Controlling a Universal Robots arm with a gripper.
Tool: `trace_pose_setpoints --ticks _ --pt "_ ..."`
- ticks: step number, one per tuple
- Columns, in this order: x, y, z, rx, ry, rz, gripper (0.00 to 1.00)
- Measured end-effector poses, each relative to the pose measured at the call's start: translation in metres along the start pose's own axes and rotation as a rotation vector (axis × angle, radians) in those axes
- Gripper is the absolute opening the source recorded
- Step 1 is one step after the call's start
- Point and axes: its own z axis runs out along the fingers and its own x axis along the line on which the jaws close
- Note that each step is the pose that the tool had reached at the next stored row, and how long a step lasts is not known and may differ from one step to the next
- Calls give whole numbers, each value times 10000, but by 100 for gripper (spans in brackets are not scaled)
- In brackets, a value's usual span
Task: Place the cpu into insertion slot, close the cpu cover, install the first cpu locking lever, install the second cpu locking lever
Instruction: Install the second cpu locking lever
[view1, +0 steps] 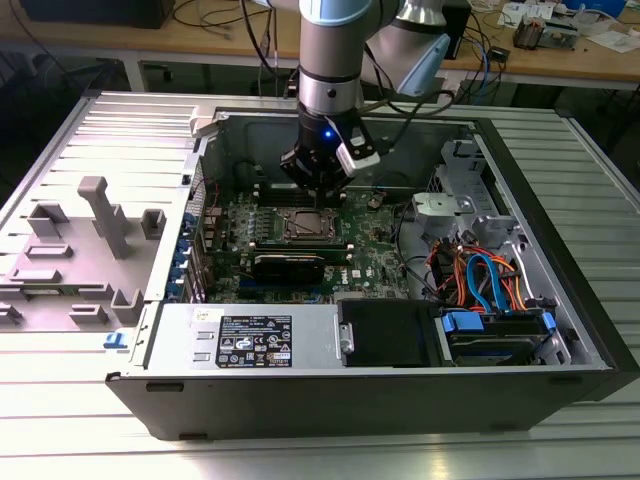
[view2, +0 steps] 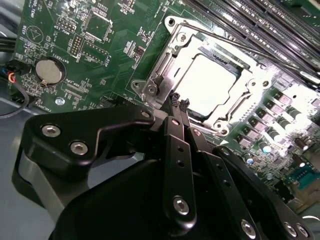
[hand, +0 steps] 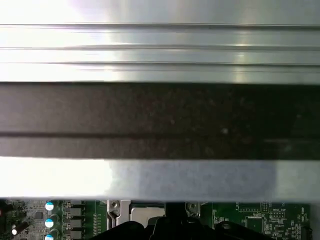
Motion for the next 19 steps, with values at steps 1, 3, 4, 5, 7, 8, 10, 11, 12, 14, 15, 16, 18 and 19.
trace_pose_setpoints --ticks 1,3,4,5,7,8,10,11,12,14,15,16,18,19 --pt "0 0 -5 -1 0 0 11" --pt "-1 0 -5 -2 1 -1 11" --pt "-1 -3 -5 -1 3 -1 11" --pt "-1 -6 -5 1 5 -2 11" --pt "0 -19 -4 0 5 0 11" --pt "0 -32 -4 1 5 -1 11" --pt "0 -56 -2 -1 4 -1 11" --pt "0 -79 -1 -1 4 -1 11" --pt "1 -107 0 0 5 -1 11" --pt "1 -145 1 0 5 0 11" --pt "2 -181 2 0 4 -1 11" --pt "2 -201 3 -1 4 -1 11" --pt "2 -236 3 -1 5 -1 11" --pt "2 -240 2 0 9 -2 11"
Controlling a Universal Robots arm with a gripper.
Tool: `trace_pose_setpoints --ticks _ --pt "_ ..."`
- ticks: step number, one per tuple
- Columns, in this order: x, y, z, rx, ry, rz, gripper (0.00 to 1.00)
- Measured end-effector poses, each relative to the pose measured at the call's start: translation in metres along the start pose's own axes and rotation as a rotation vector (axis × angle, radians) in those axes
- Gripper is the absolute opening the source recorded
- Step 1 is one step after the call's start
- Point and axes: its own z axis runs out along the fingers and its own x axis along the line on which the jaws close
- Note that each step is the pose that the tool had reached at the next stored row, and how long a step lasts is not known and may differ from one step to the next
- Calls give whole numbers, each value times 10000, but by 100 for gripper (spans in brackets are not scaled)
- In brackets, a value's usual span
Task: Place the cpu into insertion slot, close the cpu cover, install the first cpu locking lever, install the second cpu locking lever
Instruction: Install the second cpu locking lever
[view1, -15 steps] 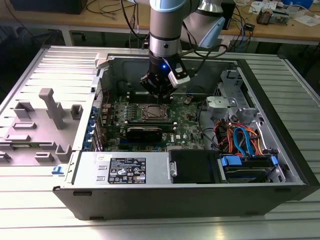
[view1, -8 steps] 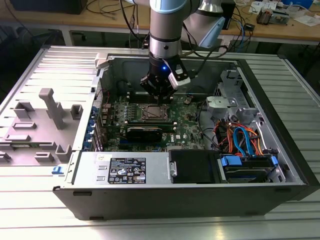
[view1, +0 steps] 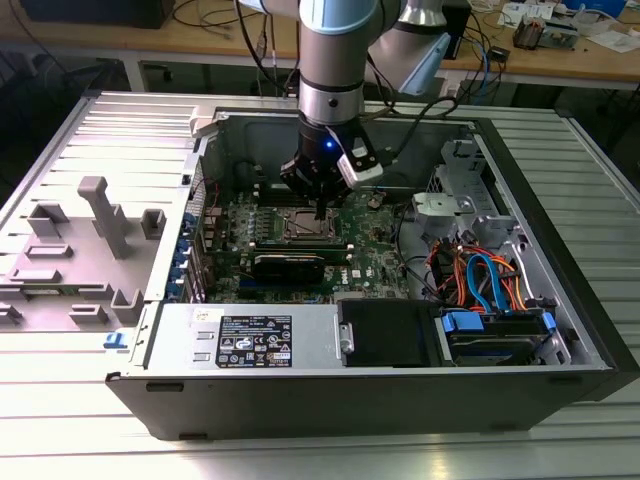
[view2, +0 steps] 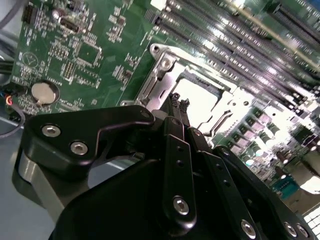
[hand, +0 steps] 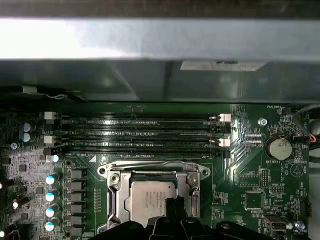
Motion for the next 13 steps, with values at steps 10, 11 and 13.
trace_pose_setpoints --ticks 10,11,13 --pt "-2 -24 -69 -2 9 -3 11" --pt "-2 -36 -69 -3 9 -1 11" --pt "-1 -78 -68 -2 9 0 11"
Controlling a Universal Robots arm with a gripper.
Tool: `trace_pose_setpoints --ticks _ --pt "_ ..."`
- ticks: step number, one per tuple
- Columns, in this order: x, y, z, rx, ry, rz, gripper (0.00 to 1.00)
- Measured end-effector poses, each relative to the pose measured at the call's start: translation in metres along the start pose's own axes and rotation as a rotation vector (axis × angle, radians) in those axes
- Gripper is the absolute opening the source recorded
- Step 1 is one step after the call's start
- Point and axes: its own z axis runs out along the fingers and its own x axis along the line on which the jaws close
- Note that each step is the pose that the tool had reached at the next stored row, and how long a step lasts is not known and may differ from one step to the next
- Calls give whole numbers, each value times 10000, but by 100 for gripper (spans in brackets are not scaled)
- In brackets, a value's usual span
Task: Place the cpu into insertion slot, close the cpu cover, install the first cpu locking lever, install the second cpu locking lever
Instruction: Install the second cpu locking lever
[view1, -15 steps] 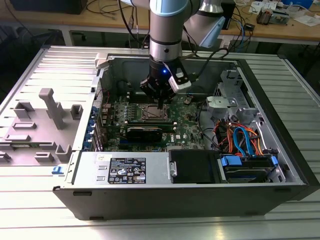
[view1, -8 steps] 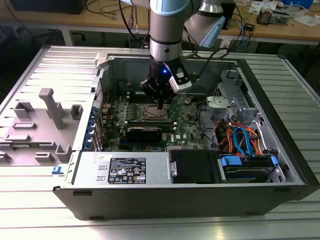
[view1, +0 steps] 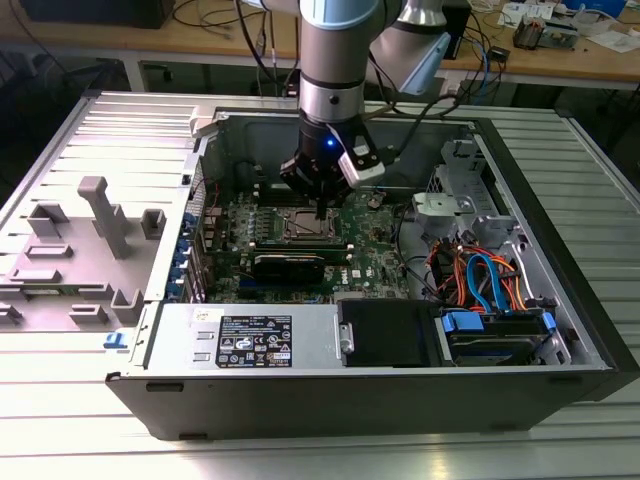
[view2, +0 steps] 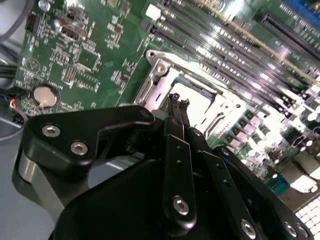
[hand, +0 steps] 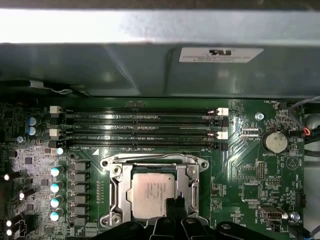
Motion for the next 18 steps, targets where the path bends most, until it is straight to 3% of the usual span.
trace_pose_setpoints --ticks 11,15,18 --pt "1 -102 -36 0 0 0 11" --pt "2 -211 -33 0 0 -1 11" --pt "3 -214 -32 0 0 1 11"
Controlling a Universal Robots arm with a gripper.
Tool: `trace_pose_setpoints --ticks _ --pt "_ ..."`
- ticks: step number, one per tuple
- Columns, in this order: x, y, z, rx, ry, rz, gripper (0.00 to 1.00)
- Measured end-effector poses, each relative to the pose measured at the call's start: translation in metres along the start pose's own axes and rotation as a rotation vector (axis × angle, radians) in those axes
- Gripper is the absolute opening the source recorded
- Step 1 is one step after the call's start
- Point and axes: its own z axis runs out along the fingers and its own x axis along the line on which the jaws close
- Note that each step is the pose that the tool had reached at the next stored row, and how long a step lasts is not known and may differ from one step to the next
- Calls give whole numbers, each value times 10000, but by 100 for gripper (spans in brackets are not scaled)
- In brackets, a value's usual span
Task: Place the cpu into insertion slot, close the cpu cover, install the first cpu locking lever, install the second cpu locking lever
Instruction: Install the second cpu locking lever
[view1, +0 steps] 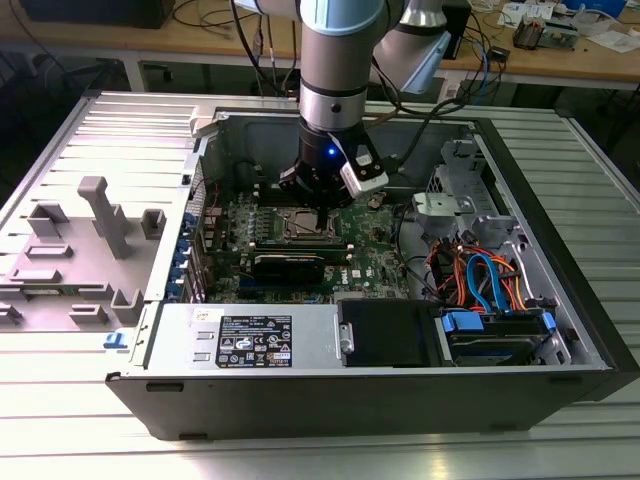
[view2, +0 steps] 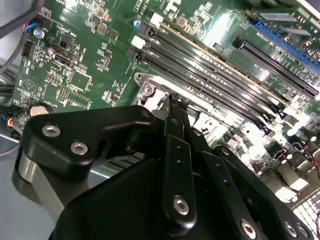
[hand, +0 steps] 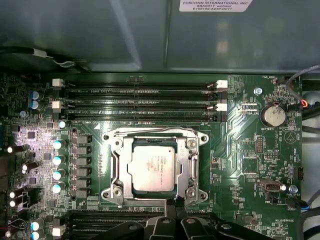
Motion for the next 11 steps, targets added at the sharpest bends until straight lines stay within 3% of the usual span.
trace_pose_setpoints --ticks 2,4,11 --pt "0 -2 -1 1 1 -1 11" --pt "1 -79 2 0 0 -1 11" --pt "-10 -93 2 1 0 -2 11"
